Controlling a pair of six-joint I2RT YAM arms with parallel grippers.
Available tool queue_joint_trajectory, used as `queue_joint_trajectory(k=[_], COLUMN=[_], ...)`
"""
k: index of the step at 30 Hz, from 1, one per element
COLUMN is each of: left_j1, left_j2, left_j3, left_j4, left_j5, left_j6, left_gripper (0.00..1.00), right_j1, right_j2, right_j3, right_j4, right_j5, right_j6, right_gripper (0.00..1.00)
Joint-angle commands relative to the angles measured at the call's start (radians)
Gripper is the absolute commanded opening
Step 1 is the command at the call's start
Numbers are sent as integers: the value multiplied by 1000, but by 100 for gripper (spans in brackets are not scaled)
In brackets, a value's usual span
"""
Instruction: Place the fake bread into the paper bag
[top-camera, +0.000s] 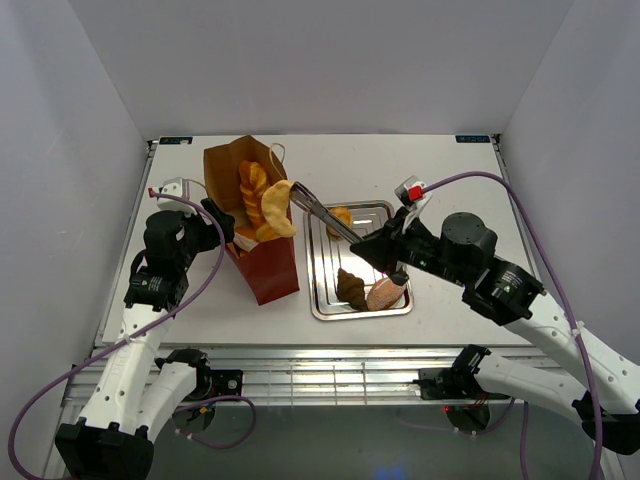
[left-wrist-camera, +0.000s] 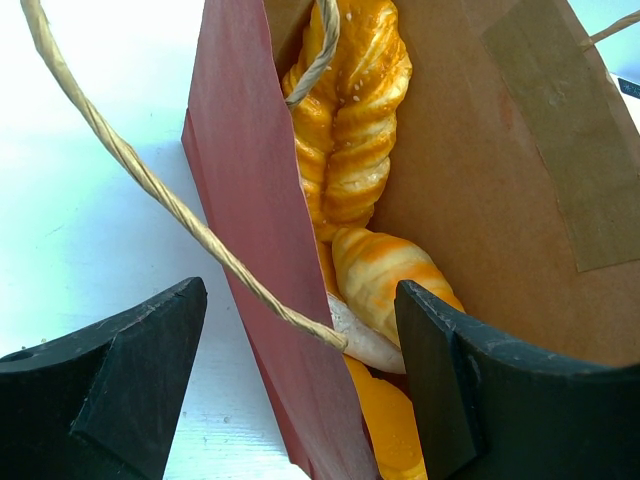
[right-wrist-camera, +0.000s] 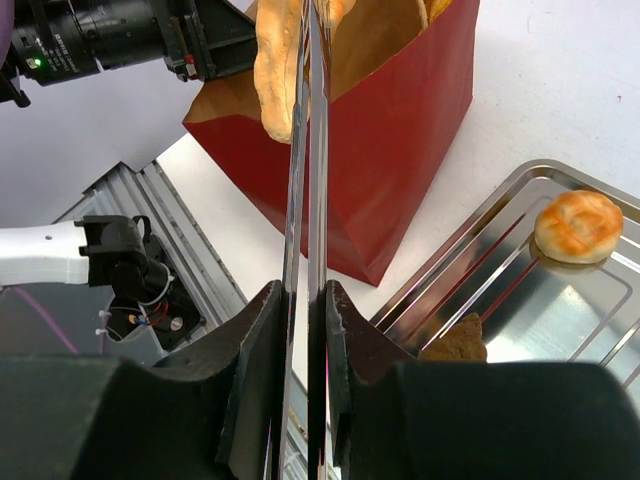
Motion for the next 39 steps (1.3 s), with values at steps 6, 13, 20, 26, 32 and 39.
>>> queue_joint_trajectory(k=[6,13,20,26,32,39], left_j1=[-3,-3,-1,-3,-1,-3], left_j2=[-10,-12,-13,-13,-12,-12], left_j3=[-7,-9,-7,-7,-7,-9], left_j4=[1,1,1,1,1,1], left_j5=[12,12,12,12,45,42], left_j6=[1,1,-1,-1,-1,-1], left_gripper=[86,86,86,86,86,86], right_j1=[0,0,0,0,3,9], right_j2=[27,66,73,58,59,47], right_j3=[81,84,9,-85,-125,-135], right_j4=[110,141,193,248,265,267], right_j5=[-4,-21,-39,-67,-80,-79], right_j6=[-30,-28,4,47,61,62], right_gripper=[18,18,22,27,34,45])
